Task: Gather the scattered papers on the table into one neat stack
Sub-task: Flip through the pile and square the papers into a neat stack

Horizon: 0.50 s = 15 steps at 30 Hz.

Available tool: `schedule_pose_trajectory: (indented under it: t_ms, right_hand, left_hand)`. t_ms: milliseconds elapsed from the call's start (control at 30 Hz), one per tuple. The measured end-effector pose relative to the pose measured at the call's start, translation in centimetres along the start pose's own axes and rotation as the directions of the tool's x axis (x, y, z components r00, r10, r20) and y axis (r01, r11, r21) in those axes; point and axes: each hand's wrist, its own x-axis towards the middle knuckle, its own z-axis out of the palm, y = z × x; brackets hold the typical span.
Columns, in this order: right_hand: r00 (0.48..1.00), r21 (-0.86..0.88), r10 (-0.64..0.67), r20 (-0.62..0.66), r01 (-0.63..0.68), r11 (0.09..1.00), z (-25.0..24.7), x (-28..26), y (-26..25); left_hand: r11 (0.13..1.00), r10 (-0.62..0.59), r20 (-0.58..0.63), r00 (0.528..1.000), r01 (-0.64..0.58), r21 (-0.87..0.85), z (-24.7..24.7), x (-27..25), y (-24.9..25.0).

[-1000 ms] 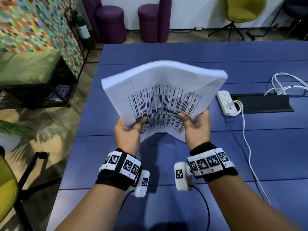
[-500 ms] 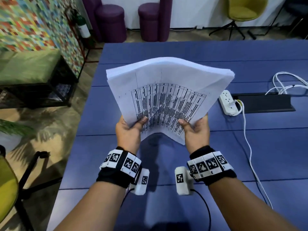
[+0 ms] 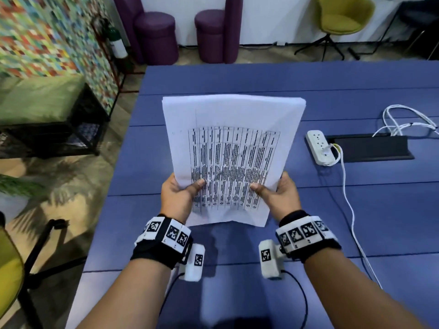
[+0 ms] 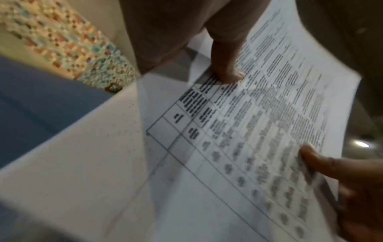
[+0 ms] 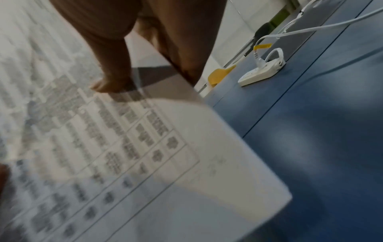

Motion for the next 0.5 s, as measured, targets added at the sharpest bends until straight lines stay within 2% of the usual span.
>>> schedule_pose_trajectory:
  t_ms: [167,300,400,500]
  right_hand:
    - [0.985,0.000,0.148,0.092,-0.149,0.989,-2.6,-0.6,0.7]
    - [0.961,0.100,0.250,0.114,-0.262,0.960,-3.1,-2.5,1.3]
    - [0.958,0.297,0.275,0.085,-0.288,0.910,-2.9,-3.2,0.5]
    - [0.950,0.517,0.309,0.046,-0.287,0.807,-1.5,-3.8,-0.7]
  left_hand:
    - [0.999,0.033,0.035,0.999,-0.032,-0.041,-0.7,-0.3,2.2]
    - [0.985,-0.006,-0.046,0.999,-0.002,-0.172,-1.0,-0.6,2.3]
    - [0.969,-0.075,-0.072,0.995,0.056,-0.239,-1.4,-1.0,1.9]
    - [0.914,-0.210,-0.085,0.974,0.165,-0.370,-1.1,-1.9,1.3]
